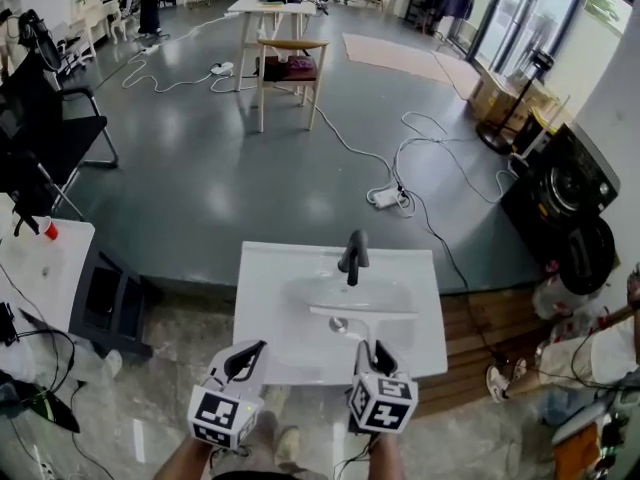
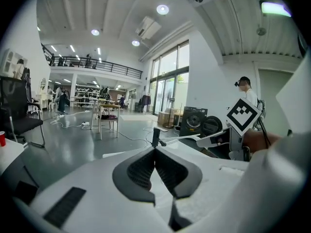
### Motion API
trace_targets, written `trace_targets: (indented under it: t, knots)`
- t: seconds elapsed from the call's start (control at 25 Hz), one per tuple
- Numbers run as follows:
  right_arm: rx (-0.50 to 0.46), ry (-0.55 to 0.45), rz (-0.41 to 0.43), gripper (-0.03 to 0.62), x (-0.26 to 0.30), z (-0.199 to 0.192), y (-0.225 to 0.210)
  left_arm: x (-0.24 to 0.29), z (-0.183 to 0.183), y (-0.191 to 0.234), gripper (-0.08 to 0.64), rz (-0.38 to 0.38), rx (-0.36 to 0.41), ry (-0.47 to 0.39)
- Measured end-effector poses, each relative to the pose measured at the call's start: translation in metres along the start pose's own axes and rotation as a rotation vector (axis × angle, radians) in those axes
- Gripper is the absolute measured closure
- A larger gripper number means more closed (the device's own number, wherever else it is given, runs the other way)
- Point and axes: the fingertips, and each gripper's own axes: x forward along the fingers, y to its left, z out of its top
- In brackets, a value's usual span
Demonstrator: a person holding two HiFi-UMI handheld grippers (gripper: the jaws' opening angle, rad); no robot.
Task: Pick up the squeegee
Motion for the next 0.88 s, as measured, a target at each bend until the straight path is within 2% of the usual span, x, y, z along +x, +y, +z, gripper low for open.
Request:
trace_targets:
  t: [0.44,0.88]
  knots:
    - [0.005,-0.218,-0.016,0.506,-0.106,0.032,-0.001,-0.057,0.036,-0.021,0.558,0.016,0.056,-0.089]
    - [0.002,-0.321,-0.037,0.506,-0.194,0.011,-0.006,-0.116,0.048,-0.064,0.558,0.006,0.094,-0.156]
